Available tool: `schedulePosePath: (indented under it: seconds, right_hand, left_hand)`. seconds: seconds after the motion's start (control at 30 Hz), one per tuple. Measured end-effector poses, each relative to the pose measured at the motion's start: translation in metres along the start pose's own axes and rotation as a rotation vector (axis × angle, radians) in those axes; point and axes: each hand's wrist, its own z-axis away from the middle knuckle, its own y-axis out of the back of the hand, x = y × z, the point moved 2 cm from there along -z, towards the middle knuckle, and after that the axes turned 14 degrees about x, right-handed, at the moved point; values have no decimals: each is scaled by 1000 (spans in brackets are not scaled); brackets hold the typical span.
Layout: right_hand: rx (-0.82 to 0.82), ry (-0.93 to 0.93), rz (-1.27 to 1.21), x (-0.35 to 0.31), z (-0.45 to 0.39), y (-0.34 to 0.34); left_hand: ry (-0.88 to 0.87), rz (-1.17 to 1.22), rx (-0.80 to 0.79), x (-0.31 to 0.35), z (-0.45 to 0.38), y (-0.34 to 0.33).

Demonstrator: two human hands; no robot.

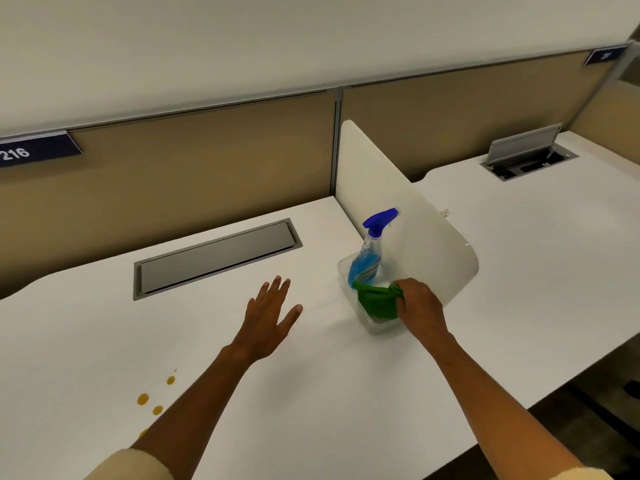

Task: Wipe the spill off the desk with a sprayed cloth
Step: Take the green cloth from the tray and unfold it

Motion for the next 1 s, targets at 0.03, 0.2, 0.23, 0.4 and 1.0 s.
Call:
schedulePosePath:
  seconds: [0.03,0.2,0.23,0.4,1.0]
  right_hand:
    - [12,0,-10,-5,-4,6]
    - [68,73,-117,-36,-18,36]
    - [73,100,-142,-44,-20,42]
    - [88,224,-272,-93,-23,65]
    - [-123,554,-653,-293,36,90]
  left_hand:
    - [6,22,5,0,0,4]
    - [55,192,37,8,1,29]
    - [74,231,36,9,1,36]
    - [97,380,82,19,1,72]
    - [-118,553,222,8,39,220]
